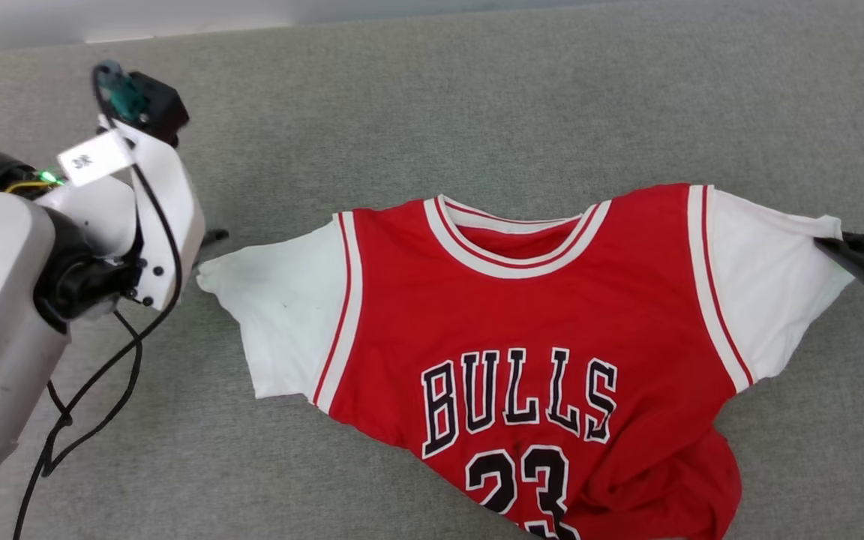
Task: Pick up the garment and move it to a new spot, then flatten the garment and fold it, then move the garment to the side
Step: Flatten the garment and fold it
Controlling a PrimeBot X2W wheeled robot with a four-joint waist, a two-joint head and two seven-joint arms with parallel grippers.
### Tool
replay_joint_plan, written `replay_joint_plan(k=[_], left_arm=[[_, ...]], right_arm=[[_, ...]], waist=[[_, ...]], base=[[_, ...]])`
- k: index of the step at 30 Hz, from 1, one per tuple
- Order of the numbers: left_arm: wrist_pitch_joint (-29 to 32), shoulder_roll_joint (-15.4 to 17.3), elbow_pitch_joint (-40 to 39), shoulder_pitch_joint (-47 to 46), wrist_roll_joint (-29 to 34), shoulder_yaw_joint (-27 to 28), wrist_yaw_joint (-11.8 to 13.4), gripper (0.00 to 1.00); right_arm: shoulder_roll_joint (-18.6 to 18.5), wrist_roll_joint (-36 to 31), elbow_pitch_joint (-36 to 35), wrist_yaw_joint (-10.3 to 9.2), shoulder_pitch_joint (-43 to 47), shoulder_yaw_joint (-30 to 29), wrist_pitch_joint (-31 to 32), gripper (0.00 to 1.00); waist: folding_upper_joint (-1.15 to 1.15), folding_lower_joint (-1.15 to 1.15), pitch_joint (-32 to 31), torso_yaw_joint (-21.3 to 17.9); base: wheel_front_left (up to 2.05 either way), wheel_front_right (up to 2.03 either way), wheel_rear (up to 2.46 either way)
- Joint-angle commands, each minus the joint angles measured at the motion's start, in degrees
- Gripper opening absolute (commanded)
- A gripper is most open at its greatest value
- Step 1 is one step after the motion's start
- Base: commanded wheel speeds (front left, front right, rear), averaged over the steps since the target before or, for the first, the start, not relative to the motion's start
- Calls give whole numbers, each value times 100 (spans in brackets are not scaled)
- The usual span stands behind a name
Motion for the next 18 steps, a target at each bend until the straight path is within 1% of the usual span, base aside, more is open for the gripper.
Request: replay_joint_plan(k=[1, 6, 12, 13, 14, 16, 18], left_arm=[[217, 25, 91, -114, -105, -191, 3, 100], [659, 94, 403, -264, -271, -774, 3, 100], [858, 48, 809, -148, -464, -1384, 2, 100], [839, 45, 826, -118, -493, -1481, 2, 60], [823, 42, 853, -92, -553, -1565, 2, 0], [783, 26, 886, -86, -602, -1731, 1, 0], [620, 66, 881, -154, -636, -1828, 1, 0]], right_arm=[[81, -66, -30, -4, -107, -44, 30, 0], [243, -164, -55, -4, -225, -35, 70, 0], [396, -225, -32, -4, -315, 31, 73, 0], [399, -230, -20, -4, -330, 38, 70, 0], [409, -234, -9, -4, -337, 54, 65, 0], [411, -258, 21, -4, -330, 96, 28, 0], [403, -265, 27, -4, -349, 117, -22, 0]], waist=[[0, 0, 102, -103], [0, 0, 238, -256], [0, 0, 320, -362], [0, 0, 319, -369], [0, 0, 312, -369], [0, 0, 256, -342], [0, 0, 166, -300]], base=[[0, 0, 0], [0, 0, 0], [0, 0, 0], [0, 0, 0], [0, 0, 0], [0, 0, 0], [0, 0, 0]])
